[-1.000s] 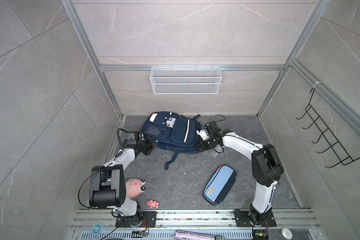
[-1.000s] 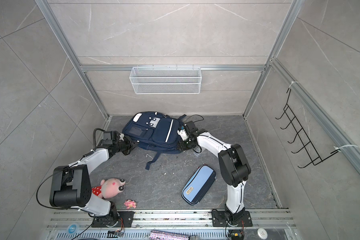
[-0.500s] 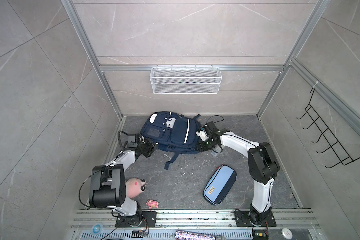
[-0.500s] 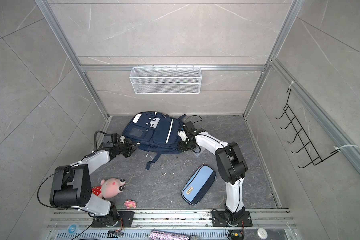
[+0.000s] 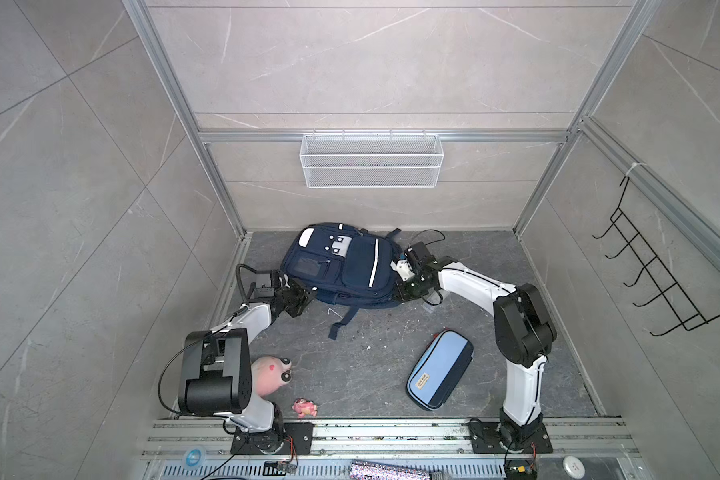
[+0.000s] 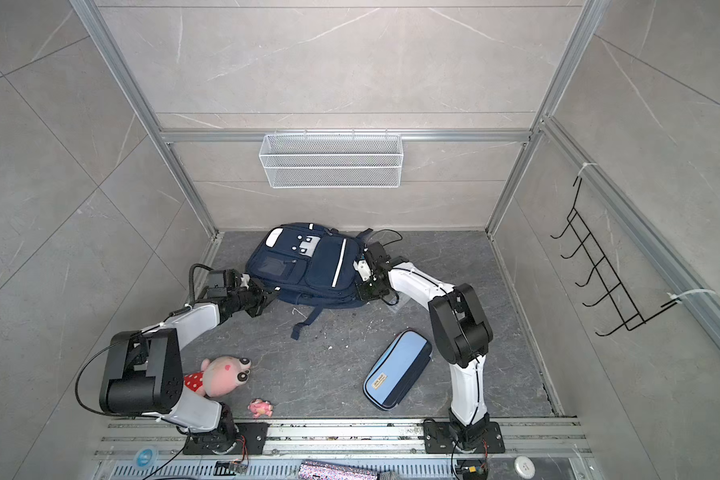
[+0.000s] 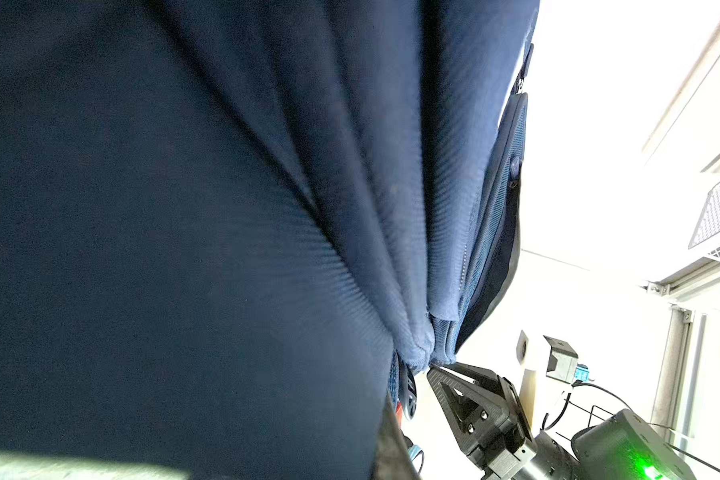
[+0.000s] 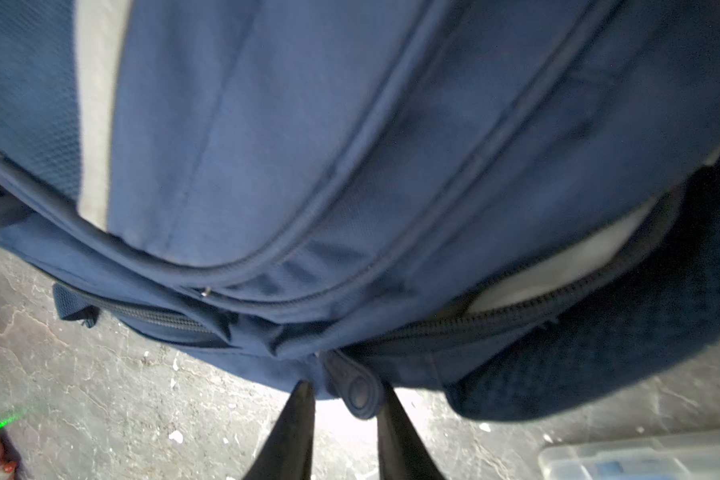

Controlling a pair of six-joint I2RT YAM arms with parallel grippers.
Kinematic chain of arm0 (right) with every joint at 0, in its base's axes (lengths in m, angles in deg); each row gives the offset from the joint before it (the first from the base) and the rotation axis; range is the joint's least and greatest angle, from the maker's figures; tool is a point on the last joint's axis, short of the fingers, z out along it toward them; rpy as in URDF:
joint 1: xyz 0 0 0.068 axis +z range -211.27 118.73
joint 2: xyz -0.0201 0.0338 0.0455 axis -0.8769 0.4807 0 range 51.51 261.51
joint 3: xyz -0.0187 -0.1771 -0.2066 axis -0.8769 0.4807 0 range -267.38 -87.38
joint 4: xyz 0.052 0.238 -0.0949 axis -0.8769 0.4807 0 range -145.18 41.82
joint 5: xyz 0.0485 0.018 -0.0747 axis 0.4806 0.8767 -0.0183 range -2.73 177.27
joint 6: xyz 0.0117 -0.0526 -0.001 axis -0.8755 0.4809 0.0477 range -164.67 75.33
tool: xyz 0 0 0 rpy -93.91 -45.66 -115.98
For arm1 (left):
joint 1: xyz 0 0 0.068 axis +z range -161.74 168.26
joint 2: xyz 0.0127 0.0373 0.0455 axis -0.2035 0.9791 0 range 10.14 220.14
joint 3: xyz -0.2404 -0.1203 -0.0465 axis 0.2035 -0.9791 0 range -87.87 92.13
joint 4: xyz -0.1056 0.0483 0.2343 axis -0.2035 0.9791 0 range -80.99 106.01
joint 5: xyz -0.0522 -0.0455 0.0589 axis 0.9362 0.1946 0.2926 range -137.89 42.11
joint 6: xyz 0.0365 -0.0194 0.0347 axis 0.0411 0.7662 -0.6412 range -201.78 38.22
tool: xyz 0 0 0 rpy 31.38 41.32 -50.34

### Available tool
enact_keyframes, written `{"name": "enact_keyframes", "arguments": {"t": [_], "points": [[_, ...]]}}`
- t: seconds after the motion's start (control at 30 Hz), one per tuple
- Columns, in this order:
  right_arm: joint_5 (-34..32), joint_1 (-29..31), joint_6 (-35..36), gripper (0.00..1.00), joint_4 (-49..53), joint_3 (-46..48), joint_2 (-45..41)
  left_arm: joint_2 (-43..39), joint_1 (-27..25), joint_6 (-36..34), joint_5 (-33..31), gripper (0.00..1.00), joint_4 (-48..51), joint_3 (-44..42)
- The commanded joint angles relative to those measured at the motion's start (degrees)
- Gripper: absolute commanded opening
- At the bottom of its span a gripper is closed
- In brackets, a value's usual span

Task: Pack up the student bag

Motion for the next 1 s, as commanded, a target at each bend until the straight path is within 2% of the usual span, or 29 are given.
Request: {"name": "enact_keyframes", "arguments": {"t": [0.0, 0.13, 0.3, 0.4, 0.53, 0.73, 0.83, 0.87, 0.97], "points": [[-0.39, 0.58, -0.5, 0.27, 0.68, -1.77, 1.19, -2.51, -0.09, 0.36, 2.63, 0.0, -3.64, -0.01], [-0.05, 0.6, -0.4, 0.21, 0.91, -2.35, 1.49, -2.51, -0.09, 0.39, 2.63, 0.0, -3.62, -0.1], [-0.08, 0.6, 0.3, 0.06, 1.45, -2.27, 1.37, -2.14, -0.09, 0.33, 2.72, 0.0, -3.62, 0.1], [-0.31, 0.67, 0.86, 0.0, 1.84, -2.02, 0.84, -1.86, 0.0, 0.33, 2.71, 0.0, -3.74, 0.42], [0.25, 0.62, 1.86, 0.0, 2.01, -1.16, -0.92, -1.34, 0.21, -0.37, 2.49, 0.0, -3.26, 0.97], [2.48, 1.36, 5.34, 0.0, -2.58, 7.19, -9.58, 0.8, 5.48, -6.11, 2.58, 0.0, 0.03, 2.92], [3.16, 1.52, 5.8, 0.0, -3.94, 9.75, -11.76, 2.37, 5.87, -9.42, 3.49, 0.0, 2.59, 6.06], [3.32, 1.61, 5.84, 0.0, -4.22, 10.1, -11.91, 2.83, 5.84, -10.04, 3.98, 0.03, 3.3, 6.81], [3.12, 2.02, 5.38, 0.0, -5.25, 10.66, -11.64, 2.88, 5.82, -10.47, 4.56, 0.51, 5.0, 7.26]]}}
